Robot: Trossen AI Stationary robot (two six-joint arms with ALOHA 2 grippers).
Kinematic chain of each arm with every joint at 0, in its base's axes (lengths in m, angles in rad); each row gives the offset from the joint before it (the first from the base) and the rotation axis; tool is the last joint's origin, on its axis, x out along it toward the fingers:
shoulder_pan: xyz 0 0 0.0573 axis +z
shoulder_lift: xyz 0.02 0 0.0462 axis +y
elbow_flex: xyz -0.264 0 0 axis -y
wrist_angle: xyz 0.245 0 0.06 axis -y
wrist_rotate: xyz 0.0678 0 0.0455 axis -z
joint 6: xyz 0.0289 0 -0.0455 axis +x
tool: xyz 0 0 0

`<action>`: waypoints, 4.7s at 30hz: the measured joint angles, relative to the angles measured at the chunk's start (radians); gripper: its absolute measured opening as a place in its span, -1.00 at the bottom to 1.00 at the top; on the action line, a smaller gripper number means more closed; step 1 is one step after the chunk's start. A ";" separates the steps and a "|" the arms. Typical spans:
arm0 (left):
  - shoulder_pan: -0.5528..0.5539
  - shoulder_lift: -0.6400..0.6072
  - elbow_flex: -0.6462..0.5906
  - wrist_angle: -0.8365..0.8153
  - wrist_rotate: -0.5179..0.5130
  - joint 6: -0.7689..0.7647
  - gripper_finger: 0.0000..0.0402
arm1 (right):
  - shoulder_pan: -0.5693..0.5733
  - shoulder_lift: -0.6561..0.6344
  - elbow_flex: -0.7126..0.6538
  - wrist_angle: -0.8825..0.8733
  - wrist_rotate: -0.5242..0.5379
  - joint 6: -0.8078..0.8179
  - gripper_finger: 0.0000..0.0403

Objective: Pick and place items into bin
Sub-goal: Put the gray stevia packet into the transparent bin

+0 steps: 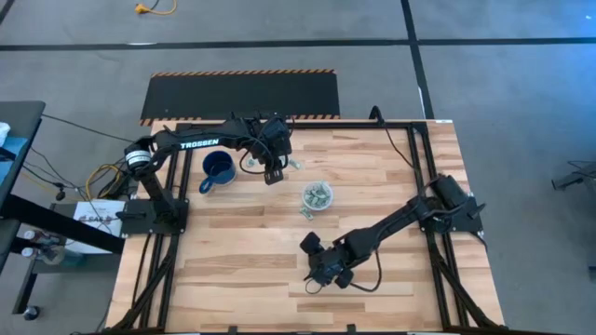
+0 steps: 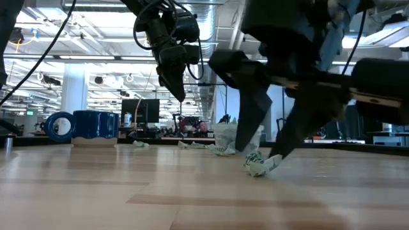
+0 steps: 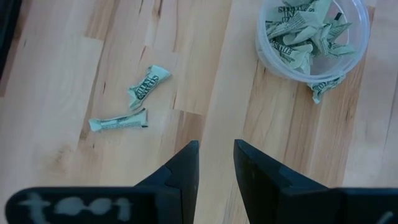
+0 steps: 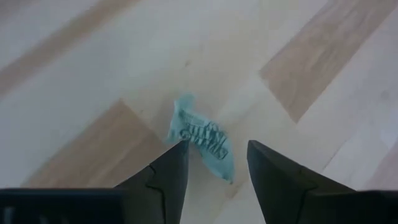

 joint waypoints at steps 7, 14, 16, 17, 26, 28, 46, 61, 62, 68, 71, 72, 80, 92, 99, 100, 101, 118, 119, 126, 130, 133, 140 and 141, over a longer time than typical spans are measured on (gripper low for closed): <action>0.000 0.000 0.000 0.000 0.000 -0.005 -0.56 | -0.001 0.016 0.006 -0.019 -0.013 0.002 -0.36; 0.000 0.000 0.000 -0.001 0.000 -0.006 -0.56 | -0.002 0.018 0.006 -0.021 -0.017 0.002 -0.56; 0.000 0.000 0.000 0.000 0.000 -0.006 -0.56 | -0.002 0.018 0.005 -0.021 -0.017 0.002 -0.65; 0.000 0.000 0.000 -0.001 0.000 -0.006 -0.56 | -0.002 0.018 0.005 -0.021 -0.017 0.002 -0.69; 0.000 0.000 0.000 -0.001 0.000 -0.006 -0.56 | -0.003 0.019 0.016 -0.041 0.015 0.012 -0.97; 0.000 0.000 0.000 -0.001 0.000 -0.006 -0.56 | -0.003 0.020 0.038 -0.071 0.053 0.035 -0.96; 0.000 0.000 0.000 -0.047 0.000 -0.005 -0.56 | -0.222 -0.172 0.109 -0.473 0.145 0.184 -1.00; 0.038 -0.002 -0.090 -0.082 -0.023 0.011 -0.56 | -0.556 -0.246 0.039 -0.355 -0.086 0.224 -0.85; 0.043 -0.002 -0.094 -0.079 -0.023 0.011 -0.56 | -0.567 -0.241 0.037 -0.364 -0.097 0.223 -0.82; 0.080 -0.002 -0.111 -0.060 -0.023 0.022 -0.56 | -0.610 -0.225 0.037 -0.361 -0.104 0.228 -0.59; 0.096 -0.002 -0.111 -0.054 -0.023 0.046 -0.56 | -0.620 -0.231 0.039 -0.369 -0.112 0.230 -0.50; 0.101 -0.002 -0.112 -0.047 -0.023 0.057 -0.56 | -0.626 -0.243 0.038 -0.385 -0.130 0.229 -0.48; 0.162 -0.002 -0.111 0.025 -0.019 0.112 -0.56 | -0.660 -0.464 -0.097 -0.333 -0.234 0.277 -0.52; 0.210 0.012 -0.125 -0.019 -0.203 0.080 -0.56 | -0.609 -0.874 -0.576 -0.015 -0.231 0.446 -0.62; 0.228 0.093 -0.126 -0.019 -0.167 0.078 -0.56 | -0.563 -0.916 -0.616 0.015 -0.226 0.472 -0.62; 0.231 0.106 -0.126 -0.020 -0.142 0.079 -0.56 | -0.559 -0.915 -0.616 0.017 -0.226 0.476 -0.62; 0.234 0.119 -0.126 -0.024 -0.128 0.081 -0.56 | -0.555 -0.915 -0.616 0.013 -0.226 0.480 -0.62; 0.255 0.164 -0.123 -0.088 -0.201 -0.048 -0.04 | -0.532 -0.915 -0.616 0.023 -0.177 0.482 -0.62; 0.255 0.169 -0.124 -0.093 -0.200 -0.050 -0.02 | -0.532 -0.915 -0.616 0.024 -0.177 0.482 -0.62; 0.253 0.208 -0.127 -0.104 -0.180 -0.050 -0.02 | -0.532 -0.915 -0.616 0.039 -0.178 0.481 -0.62; 0.253 0.213 -0.127 -0.105 -0.169 -0.035 -0.06 | -0.532 -0.915 -0.616 0.044 -0.178 0.481 -0.62; 0.253 0.214 -0.127 -0.105 -0.169 -0.030 -0.15 | -0.532 -0.915 -0.616 0.049 -0.178 0.481 -0.62; 0.253 0.214 -0.127 -0.105 -0.168 -0.002 -0.55 | -0.532 -0.915 -0.616 0.052 -0.178 0.481 -0.62; 0.253 0.214 -0.127 -0.105 -0.168 0.008 -0.61 | -0.532 -0.915 -0.616 0.052 -0.178 0.481 -0.62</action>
